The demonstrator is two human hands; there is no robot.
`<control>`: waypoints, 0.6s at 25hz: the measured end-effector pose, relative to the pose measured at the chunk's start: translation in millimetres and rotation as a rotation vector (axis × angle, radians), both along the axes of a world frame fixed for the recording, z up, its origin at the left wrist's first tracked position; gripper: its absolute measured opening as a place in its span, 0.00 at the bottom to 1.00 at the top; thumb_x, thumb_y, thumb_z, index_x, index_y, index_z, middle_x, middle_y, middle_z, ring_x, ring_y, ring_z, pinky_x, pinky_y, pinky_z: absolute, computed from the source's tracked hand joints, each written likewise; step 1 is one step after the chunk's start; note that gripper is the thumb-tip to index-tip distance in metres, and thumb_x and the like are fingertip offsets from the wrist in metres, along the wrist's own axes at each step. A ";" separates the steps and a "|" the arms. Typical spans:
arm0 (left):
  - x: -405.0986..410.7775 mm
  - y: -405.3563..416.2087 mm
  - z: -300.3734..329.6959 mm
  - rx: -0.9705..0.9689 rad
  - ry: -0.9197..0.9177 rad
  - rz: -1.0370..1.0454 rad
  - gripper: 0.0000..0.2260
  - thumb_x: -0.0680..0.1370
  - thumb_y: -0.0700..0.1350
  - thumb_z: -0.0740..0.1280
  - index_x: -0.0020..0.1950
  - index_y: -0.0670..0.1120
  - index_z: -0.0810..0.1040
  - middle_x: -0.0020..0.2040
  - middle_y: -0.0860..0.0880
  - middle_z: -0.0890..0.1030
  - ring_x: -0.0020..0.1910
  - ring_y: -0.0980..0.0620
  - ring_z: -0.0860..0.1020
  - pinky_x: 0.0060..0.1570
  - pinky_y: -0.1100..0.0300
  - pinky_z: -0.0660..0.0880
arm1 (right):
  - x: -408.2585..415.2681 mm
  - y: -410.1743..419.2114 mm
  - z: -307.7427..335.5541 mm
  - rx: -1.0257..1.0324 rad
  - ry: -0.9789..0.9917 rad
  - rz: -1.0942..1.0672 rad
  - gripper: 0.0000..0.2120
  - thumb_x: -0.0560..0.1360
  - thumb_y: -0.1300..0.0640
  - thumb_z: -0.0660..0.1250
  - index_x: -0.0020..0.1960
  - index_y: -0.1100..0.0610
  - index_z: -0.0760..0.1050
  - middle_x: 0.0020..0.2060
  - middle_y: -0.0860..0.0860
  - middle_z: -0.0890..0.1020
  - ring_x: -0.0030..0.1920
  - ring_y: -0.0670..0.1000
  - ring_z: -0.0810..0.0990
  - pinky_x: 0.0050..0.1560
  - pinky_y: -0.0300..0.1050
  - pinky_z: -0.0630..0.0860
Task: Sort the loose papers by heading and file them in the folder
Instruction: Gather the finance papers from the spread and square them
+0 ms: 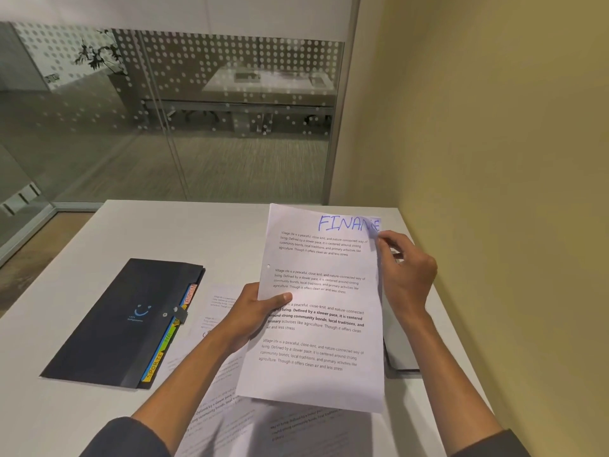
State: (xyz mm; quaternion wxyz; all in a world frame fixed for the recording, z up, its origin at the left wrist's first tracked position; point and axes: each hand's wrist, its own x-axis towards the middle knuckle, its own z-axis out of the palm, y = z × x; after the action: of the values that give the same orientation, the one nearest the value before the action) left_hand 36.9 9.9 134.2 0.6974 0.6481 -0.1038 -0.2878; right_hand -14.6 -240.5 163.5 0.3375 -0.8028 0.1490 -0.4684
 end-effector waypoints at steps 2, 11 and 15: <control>-1.2 -1.8 1.0 -0.003 0.013 0.004 0.10 0.77 0.38 0.67 0.59 0.42 0.79 0.53 0.44 0.85 0.51 0.44 0.84 0.48 0.55 0.81 | -0.2 0.7 -3.0 -0.228 -0.050 -0.084 0.11 0.78 0.53 0.66 0.50 0.58 0.84 0.51 0.51 0.86 0.44 0.50 0.84 0.43 0.37 0.77; -2.2 -2.1 2.5 -0.038 0.048 0.032 0.10 0.77 0.37 0.67 0.59 0.43 0.79 0.53 0.45 0.85 0.51 0.45 0.83 0.48 0.55 0.81 | -2.6 10.0 1.6 -0.378 -0.131 0.023 0.10 0.79 0.57 0.65 0.49 0.60 0.83 0.53 0.53 0.85 0.50 0.51 0.85 0.43 0.47 0.80; -1.1 -1.1 3.7 -0.040 0.044 0.043 0.10 0.78 0.38 0.66 0.58 0.44 0.79 0.53 0.45 0.85 0.50 0.46 0.84 0.46 0.56 0.81 | -13.8 34.4 11.4 -0.269 -0.067 0.249 0.07 0.76 0.57 0.65 0.54 0.52 0.77 0.48 0.48 0.85 0.41 0.51 0.83 0.37 0.52 0.79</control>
State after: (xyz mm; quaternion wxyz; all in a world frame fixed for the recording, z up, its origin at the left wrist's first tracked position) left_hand 35.8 8.9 137.9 0.7184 0.6297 -0.0801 -0.2846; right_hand -28.4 -206.1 174.9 0.2871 -0.8370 -0.0268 -0.4650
